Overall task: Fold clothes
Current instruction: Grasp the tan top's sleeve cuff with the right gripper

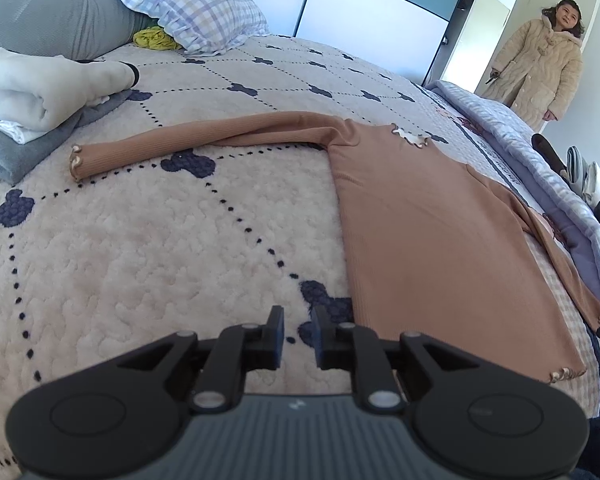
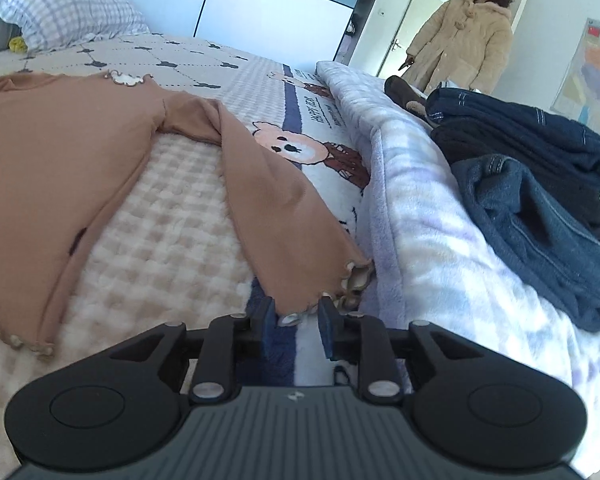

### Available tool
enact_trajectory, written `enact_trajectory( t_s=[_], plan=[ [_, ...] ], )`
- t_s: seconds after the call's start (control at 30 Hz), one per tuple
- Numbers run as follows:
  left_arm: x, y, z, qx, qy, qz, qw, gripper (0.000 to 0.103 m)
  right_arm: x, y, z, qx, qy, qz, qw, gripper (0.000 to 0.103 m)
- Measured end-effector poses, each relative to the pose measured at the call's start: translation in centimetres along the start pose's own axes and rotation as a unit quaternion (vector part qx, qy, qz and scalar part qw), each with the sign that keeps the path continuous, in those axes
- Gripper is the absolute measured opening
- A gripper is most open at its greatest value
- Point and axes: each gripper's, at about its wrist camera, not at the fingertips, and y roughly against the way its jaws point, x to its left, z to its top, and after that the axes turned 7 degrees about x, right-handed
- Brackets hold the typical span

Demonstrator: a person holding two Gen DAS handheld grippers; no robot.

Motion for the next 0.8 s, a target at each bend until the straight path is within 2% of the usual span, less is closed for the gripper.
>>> enact_trajectory(
  t_s=[0.1, 0.27, 0.3, 0.33, 0.4, 0.67, 0.8],
  plan=[
    [0.0, 0.0, 0.0, 0.002, -0.001, 0.002, 1.0, 0.018, 0.0, -1.2, 0.4, 0.002, 0.016, -0.013, 1.0, 0.039],
    [0.2, 0.2, -0.1, 0.001, -0.001, 0.004, 1.0, 0.021, 0.5, -2.3, 0.8, 0.007, 0.035, -0.022, 0.999, 0.037],
    [0.2, 0.3, -0.1, 0.001, -0.001, 0.004, 1.0, 0.021, 0.4, -2.4, 0.9, 0.009, 0.031, -0.02, 0.999, 0.033],
    [0.2, 0.3, -0.1, 0.002, -0.001, 0.004, 1.0, 0.021, 0.2, -2.5, 1.1, 0.012, 0.022, -0.017, 1.0, 0.021],
    [0.3, 0.3, -0.2, 0.002, -0.001, 0.004, 1.0, 0.021, -0.4, -2.4, 1.5, 0.015, -0.003, -0.014, 1.0, 0.01],
    [0.4, 0.2, -0.2, 0.003, 0.002, 0.001, 1.0, 0.021, -4.0, 1.6, 4.1, -0.033, -0.096, 0.036, 0.994, 0.007],
    [0.0, 0.4, -0.1, 0.001, -0.004, -0.004, 1.0, 0.021, -6.8, 3.9, 6.0, -0.063, -0.174, 0.109, 0.977, 0.007]
  ],
)
